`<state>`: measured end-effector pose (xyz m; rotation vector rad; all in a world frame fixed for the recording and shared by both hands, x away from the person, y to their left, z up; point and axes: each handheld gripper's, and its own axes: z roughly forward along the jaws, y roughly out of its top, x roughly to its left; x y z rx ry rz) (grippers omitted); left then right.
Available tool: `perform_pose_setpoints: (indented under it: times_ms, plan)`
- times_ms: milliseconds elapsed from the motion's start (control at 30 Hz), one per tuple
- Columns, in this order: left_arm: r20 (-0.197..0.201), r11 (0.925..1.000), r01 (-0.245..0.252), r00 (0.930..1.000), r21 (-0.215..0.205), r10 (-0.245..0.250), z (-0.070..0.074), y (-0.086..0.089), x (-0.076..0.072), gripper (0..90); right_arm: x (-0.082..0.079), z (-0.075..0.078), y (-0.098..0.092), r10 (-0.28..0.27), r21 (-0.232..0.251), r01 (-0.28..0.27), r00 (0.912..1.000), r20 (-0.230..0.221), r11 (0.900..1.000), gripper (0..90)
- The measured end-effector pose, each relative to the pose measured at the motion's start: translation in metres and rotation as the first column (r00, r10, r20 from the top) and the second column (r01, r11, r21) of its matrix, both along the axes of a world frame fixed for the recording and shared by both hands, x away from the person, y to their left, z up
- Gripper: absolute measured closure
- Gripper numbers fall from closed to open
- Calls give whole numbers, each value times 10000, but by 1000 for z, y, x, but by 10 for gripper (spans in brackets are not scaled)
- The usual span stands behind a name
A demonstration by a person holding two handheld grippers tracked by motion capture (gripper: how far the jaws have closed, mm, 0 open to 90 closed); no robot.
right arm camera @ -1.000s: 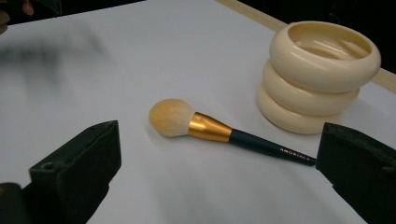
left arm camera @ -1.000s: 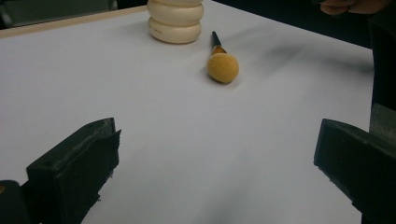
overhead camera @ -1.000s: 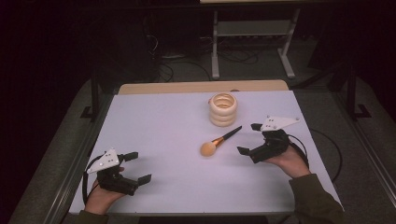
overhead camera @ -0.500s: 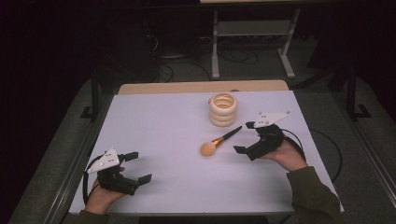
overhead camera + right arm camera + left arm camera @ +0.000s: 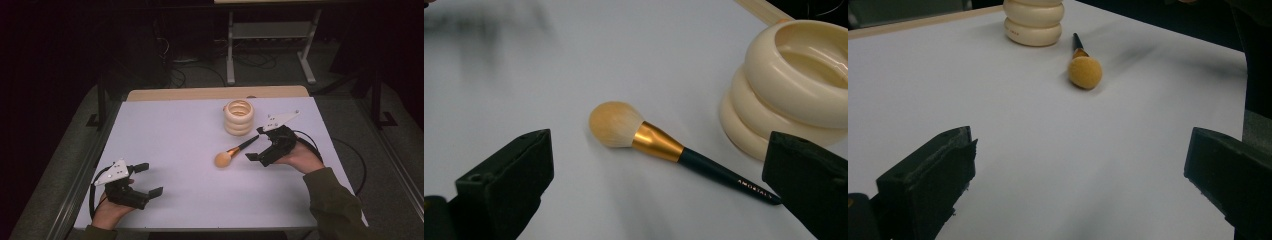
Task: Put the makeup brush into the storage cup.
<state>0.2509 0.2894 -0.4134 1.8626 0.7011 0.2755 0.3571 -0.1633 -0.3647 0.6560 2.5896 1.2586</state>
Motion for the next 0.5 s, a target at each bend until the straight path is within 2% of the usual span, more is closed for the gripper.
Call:
perform_pose_setpoints:
  times_ms: [133, 500]
  plan:
    - [-34, 10000, -24, 10000, -26, 24, 0, 1, 0, 0, 5, 2, 5, 148, -210, -147, 9999, 50, 9997, 0]
    - [-47, 9999, -1, 10000, -109, 0, 0, 1, 0, 0, 19, 4, 21, 788, -759, -806, 9965, -267, 9939, 16]
